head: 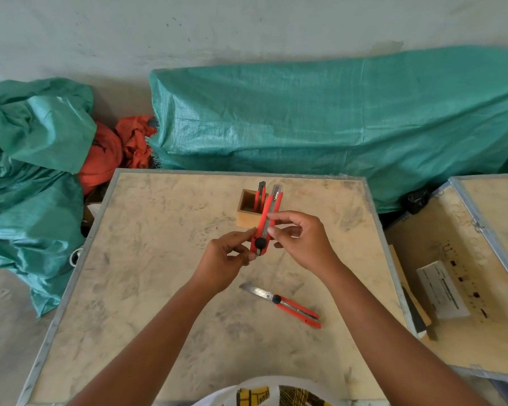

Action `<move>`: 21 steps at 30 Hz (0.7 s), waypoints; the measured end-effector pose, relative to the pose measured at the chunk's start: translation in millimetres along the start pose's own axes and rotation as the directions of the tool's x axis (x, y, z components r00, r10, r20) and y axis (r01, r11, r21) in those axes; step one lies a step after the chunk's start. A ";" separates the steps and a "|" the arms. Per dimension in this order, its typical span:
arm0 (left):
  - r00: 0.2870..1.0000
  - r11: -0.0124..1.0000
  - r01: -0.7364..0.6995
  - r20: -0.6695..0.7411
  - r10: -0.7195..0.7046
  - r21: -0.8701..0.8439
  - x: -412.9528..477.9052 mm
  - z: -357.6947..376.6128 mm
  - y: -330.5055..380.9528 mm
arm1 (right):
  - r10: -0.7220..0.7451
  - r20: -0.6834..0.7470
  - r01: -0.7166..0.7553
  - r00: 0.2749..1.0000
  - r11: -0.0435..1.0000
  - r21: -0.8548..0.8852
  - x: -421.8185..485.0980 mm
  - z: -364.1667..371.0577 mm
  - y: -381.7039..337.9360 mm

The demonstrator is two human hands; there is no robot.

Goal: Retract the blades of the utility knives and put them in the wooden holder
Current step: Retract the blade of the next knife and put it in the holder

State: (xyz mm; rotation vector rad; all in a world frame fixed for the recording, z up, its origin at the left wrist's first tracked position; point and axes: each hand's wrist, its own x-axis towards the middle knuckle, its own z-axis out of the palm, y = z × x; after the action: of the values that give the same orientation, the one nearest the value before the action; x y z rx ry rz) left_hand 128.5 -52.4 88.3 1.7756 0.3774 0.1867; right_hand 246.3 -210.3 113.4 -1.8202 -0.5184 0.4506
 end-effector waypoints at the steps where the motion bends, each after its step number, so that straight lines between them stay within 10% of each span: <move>1: 1.000 1.000 0.004 -0.003 -0.004 0.023 11.0 -0.1 -2.8 | -0.001 -0.006 0.001 1.000 1.000 -0.011 10.4 -0.4 2.6; 21: 0.970 0.923 0.224 0.023 -0.243 0.312 170.0 2.4 -66.3 | -0.268 -0.122 0.201 0.956 0.896 -0.395 158.6 54.2 92.1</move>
State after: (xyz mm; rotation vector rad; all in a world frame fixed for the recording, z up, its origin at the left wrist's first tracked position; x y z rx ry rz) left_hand 277.8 18.2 10.6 2.0182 0.5958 -0.1037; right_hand 360.0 -104.3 2.0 -2.1080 -0.7334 0.0197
